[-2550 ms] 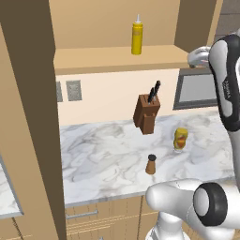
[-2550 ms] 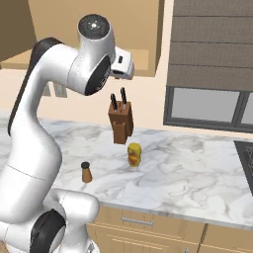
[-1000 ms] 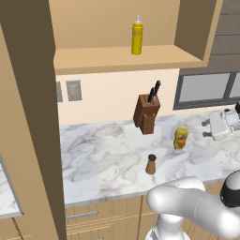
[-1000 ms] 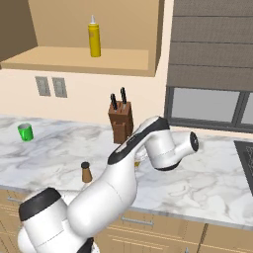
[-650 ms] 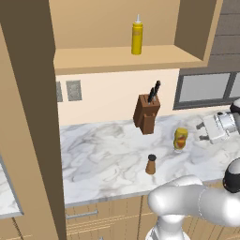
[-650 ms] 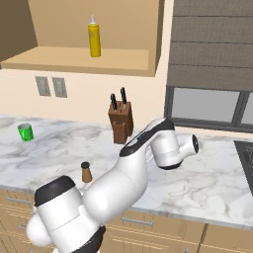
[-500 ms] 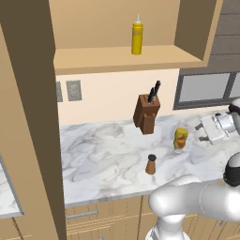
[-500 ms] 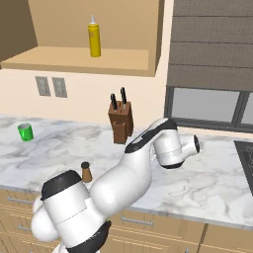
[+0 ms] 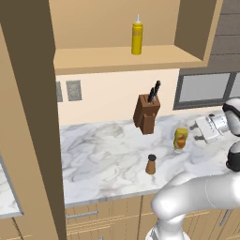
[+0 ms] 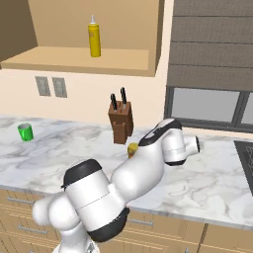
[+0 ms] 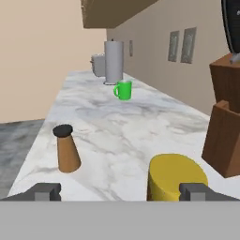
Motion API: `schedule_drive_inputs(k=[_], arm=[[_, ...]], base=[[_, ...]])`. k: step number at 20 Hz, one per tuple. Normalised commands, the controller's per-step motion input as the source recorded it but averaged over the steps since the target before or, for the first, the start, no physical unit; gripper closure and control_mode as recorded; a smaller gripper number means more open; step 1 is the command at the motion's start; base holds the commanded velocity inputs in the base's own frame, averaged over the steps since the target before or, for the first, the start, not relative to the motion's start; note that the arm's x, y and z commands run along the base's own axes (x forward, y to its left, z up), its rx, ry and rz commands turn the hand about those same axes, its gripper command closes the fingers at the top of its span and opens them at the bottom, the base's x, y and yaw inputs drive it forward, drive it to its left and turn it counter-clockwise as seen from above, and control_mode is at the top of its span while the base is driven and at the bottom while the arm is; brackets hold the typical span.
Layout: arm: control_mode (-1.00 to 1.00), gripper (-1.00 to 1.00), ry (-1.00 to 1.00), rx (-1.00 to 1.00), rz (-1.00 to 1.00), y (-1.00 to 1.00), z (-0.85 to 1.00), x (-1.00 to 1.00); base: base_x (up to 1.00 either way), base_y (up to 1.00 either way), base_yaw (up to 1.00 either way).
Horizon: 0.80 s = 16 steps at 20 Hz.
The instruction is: There are various items on the counter. Only move the condiments/shakers into the cabinet.
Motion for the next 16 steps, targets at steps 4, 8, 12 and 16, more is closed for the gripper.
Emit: schedule_drive_inputs(k=[4,8,12,16], arm=[[-1.00,-1.00,0.00,0.02,0.00,0.00,-0.26,0.35],[-1.00,-1.00,0.00,0.02,0.00,0.00,-0.26,0.37],[-1.00,-1.00,0.00,0.01,0.00,-0.01,-0.23,0.30],[-1.00,-1.00,0.00,0.00,0.00,0.00,-0.17,0.03]], base=[[0.00,0.00,0.00],[0.00,0.00,0.00],[0.00,0.00,0.00],[0.00,0.00,0.00]])
